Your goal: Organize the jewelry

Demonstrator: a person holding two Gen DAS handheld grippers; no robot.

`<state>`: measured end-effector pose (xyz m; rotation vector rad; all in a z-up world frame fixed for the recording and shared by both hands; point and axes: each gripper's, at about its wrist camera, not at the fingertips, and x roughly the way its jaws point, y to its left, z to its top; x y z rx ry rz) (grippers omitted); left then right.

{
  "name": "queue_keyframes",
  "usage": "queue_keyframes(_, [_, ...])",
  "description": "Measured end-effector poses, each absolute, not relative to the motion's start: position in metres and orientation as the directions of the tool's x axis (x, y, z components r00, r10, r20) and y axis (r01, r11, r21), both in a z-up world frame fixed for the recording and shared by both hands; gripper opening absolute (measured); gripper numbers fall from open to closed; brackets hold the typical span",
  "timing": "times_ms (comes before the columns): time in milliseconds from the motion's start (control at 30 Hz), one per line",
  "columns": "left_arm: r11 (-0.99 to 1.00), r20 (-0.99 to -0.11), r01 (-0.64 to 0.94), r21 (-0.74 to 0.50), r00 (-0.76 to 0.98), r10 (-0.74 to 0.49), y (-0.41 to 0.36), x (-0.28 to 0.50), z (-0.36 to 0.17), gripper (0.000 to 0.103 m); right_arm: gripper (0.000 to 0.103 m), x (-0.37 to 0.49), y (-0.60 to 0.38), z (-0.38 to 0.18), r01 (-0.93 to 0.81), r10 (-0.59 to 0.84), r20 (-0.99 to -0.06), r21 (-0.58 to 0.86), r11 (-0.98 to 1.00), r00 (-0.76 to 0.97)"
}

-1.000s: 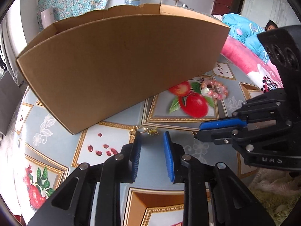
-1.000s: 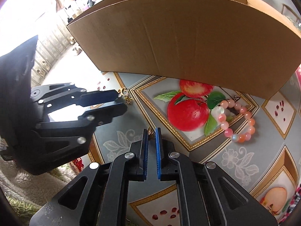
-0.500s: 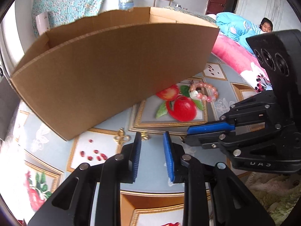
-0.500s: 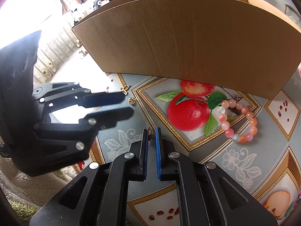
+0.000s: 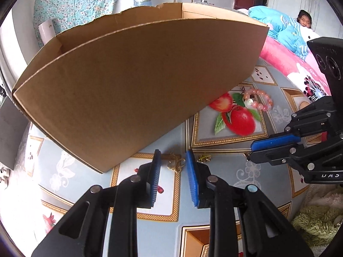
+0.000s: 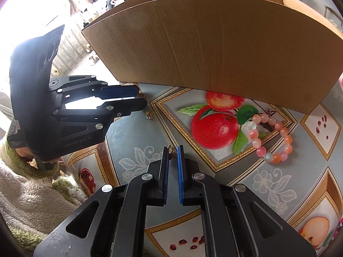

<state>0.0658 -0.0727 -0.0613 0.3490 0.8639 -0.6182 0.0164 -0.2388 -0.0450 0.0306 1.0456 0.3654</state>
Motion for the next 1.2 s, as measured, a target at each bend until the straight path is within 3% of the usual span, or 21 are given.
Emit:
queue_keyframes(167, [0.760, -0.793, 0.648, 0.052, 0.489, -0.364, -0.073, 0.063, -0.061, 0.022, 0.006, 0.018, -0.236, -0.044, -0.276, 0.302, -0.844, 0.192, 0.942, 0.443])
queue_keyframes(233, [0.762, -0.794, 0.646, 0.051, 0.488, -0.361, -0.073, 0.062, -0.062, 0.015, 0.006, 0.018, -0.236, -0.043, -0.276, 0.299, -0.846, 0.189, 0.943, 0.442])
queue_keyframes(400, [0.776, -0.794, 0.630, 0.039, 0.491, -0.359, -0.072, 0.059, -0.062, 0.015, 0.006, 0.020, -0.232, -0.042, -0.280, 0.286, -0.851, 0.172, 0.944, 0.441])
queue_keyframes(567, [0.796, -0.791, 0.605, -0.002, 0.486, -0.372, -0.069, 0.057, -0.063, 0.015, 0.026, 0.022, -0.226, -0.036, -0.295, 0.253, -0.850, 0.122, 0.948, 0.461])
queue_keyframes(833, [0.807, -0.775, 0.590, -0.029, 0.496, -0.390, -0.057, 0.050, -0.059, 0.015, 0.026, 0.026, -0.208, -0.040, -0.338, 0.220, -0.861, 0.060, 0.939, 0.458])
queue_keyframes(1000, [0.819, -0.764, 0.573, -0.035, 0.512, -0.392, -0.049, 0.045, -0.054, 0.015, 0.020, 0.028, -0.195, -0.044, -0.351, 0.171, -0.873, 0.000, 0.936, 0.457])
queue_keyframes(1067, [0.824, -0.760, 0.566, -0.033, 0.521, -0.388, -0.047, 0.044, -0.052, 0.015, 0.007, 0.029, -0.191, -0.045, -0.348, 0.153, -0.876, -0.018, 0.937, 0.457])
queue_keyframes(1200, [0.833, -0.752, 0.552, -0.034, 0.535, -0.385, -0.043, 0.040, -0.048, 0.015, 0.004, 0.030, -0.189, -0.050, -0.332, 0.162, -0.873, 0.000, 0.943, 0.460])
